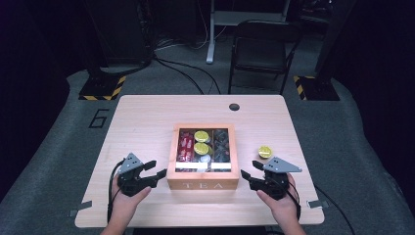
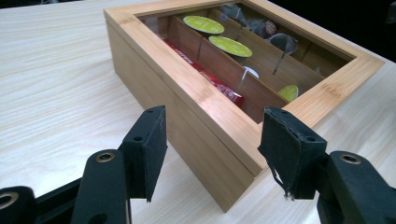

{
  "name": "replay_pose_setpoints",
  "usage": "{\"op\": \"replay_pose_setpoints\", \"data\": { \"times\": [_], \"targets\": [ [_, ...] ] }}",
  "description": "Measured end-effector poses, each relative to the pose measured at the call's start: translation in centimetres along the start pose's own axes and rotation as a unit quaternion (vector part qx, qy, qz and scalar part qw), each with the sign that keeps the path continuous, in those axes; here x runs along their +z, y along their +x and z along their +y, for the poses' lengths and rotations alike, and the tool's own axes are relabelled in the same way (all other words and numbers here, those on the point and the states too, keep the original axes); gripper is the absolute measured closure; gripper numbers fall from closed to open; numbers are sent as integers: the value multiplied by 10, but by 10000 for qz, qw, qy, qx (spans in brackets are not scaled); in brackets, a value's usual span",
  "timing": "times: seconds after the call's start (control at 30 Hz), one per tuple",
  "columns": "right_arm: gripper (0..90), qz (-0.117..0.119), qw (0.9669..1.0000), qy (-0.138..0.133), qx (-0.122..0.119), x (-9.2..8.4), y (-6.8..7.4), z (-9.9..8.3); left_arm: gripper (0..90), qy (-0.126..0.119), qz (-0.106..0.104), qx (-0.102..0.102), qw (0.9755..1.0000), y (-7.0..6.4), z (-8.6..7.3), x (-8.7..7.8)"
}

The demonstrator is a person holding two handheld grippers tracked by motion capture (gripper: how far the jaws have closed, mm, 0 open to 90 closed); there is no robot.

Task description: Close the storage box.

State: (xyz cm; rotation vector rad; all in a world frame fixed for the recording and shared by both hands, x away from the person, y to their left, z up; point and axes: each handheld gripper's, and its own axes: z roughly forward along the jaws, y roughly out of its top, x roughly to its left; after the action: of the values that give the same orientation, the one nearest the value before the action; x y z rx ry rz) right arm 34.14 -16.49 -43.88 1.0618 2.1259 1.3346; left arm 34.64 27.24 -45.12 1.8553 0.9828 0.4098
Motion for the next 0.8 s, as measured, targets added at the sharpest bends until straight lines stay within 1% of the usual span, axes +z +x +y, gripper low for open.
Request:
{"op": "replay_pose_setpoints", "data": {
  "times": [0.03,0.07,0.1,0.23,0.3,0.33,0.37,0.43,0.5,0.6,0.67,0.7,0.73,0.8],
  "targets": [
    [412,-16,10000,-3,37,-2,-2,1,410,-23,32,-29,10000,1,0,0],
    [412,-38,10000,-5,86,-3,-4,2,410,12,24,-48,10000,2,0,-2],
    [411,-53,10000,-10,80,-5,-6,3,410,-22,77,-42,10000,3,0,-3],
    [403,-112,9998,77,148,-11,-11,4,409,0,100,-97,9999,9,0,-5],
    [401,-162,9997,148,121,-13,-13,1,407,22,136,-122,9998,13,0,-5],
    [399,-173,9996,158,135,-14,-14,-1,406,-15,156,-165,9997,14,-1,-5],
    [399,-233,9995,186,144,-15,-15,-3,406,-20,156,-203,9997,16,-2,-5],
    [397,-286,9992,199,214,-16,-19,-8,405,-68,200,-297,9993,19,-6,-3],
    [395,-350,9988,181,306,-16,-23,-13,406,-28,206,-400,9990,22,-10,-3],
    [395,-468,9980,274,318,-14,-28,-20,406,-41,268,-486,9985,25,-14,-1],
    [395,-520,9977,310,318,-14,-31,-23,406,-22,306,-486,9983,27,-15,0],
    [395,-555,9973,317,373,-13,-32,-25,406,-56,325,-522,9981,28,-16,1],
    [395,-603,9969,356,356,-13,-32,-27,406,-3,327,-511,9982,29,-17,1],
    [395,-611,9967,387,362,-12,-33,-30,406,36,351,-491,9982,30,-18,2]
  ]
}}
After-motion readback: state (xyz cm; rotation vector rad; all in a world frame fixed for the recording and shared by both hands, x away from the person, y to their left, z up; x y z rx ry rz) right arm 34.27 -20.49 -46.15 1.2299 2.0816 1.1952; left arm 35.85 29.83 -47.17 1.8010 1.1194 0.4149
